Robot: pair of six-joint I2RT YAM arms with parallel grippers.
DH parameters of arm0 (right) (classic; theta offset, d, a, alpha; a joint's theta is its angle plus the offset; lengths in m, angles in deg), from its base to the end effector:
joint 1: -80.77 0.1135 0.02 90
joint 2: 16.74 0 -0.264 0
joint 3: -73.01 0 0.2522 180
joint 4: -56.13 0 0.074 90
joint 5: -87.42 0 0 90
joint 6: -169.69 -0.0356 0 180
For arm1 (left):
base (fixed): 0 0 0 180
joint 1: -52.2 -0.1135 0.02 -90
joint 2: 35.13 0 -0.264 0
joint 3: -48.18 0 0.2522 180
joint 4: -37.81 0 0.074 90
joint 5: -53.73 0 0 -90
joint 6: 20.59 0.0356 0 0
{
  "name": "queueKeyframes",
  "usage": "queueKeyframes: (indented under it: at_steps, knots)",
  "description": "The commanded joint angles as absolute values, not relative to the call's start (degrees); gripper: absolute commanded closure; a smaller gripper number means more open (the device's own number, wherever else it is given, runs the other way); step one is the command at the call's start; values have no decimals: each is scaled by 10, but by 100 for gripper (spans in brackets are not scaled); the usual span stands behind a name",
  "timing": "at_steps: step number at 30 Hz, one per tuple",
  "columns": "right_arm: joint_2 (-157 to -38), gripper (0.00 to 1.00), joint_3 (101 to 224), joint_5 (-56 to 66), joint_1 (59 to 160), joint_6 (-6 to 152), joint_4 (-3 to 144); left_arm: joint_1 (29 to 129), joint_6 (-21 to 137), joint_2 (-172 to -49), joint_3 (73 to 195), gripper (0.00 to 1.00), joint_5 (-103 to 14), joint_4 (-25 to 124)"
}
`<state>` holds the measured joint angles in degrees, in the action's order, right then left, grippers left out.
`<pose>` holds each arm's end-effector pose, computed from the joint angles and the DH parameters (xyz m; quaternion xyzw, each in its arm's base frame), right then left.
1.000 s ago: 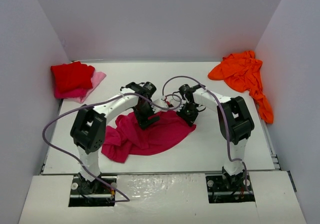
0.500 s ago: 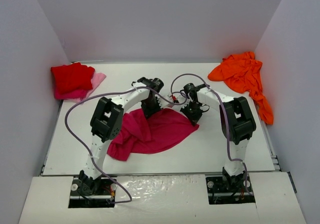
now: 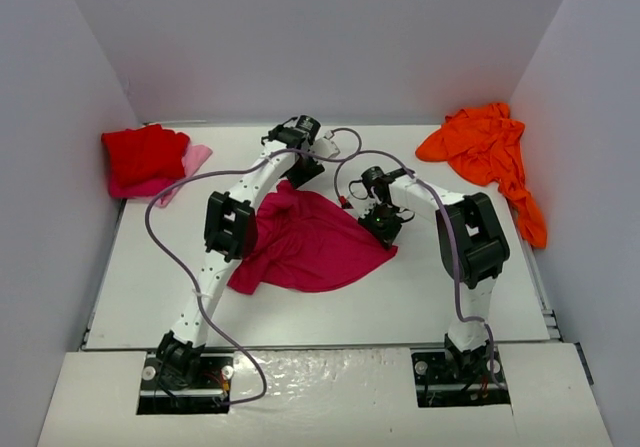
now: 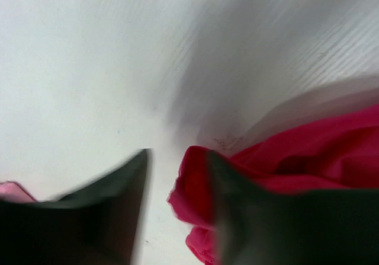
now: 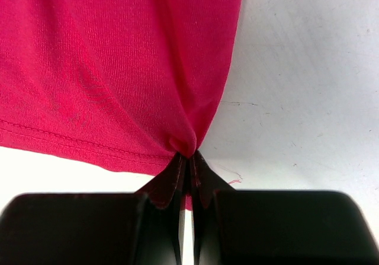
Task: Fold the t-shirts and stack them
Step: Flatten out the tshirt
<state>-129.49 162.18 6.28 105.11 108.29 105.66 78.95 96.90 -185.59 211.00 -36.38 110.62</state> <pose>0.3485 0.1637 0.1516 -0.4497 0.8778 0.0709 0.1492 0.4912 -0.2477 0.2023 0.4410 0.8605 0.0007 0.2550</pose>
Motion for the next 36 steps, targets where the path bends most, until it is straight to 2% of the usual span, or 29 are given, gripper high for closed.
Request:
queueKeyframes:
  at_steps: [1, 3, 4, 9, 15, 20, 26, 31, 36]
  knots:
    - [-1339, 100, 1602, 66, 1057, 1095, 980, 811, 950, -1721, 2014, 42, -353, 1037]
    - [-1343, 100, 1604, 63, 1056, 1094, 977, 811, 940, -1668, 1925, 31, -346, 995]
    - [-1345, 100, 1605, 62, 1056, 1093, 976, 811, 934, -1639, 1882, 29, -339, 960]
    - [-1351, 100, 1605, 64, 1052, 1092, 971, 810, 940, -1517, 1764, 25, -322, 918]
    - [-1353, 100, 1602, 65, 1046, 1090, 961, 827, 958, -1435, 1698, 24, -303, 921]
    - [-1348, 100, 1601, 62, 1041, 1084, 959, 854, 998, -1387, 1612, 27, -272, 891]
    - [-1349, 100, 1600, 66, 1032, 1081, 957, 883, 1065, -1368, 1520, 35, -308, 880]
    - [-1350, 100, 1599, 68, 1026, 1079, 955, 887, 1099, -1380, 1514, 44, -364, 898]
    - [-1355, 100, 1601, 66, 1026, 1078, 955, 886, 1117, -1413, 1538, 48, -397, 917]
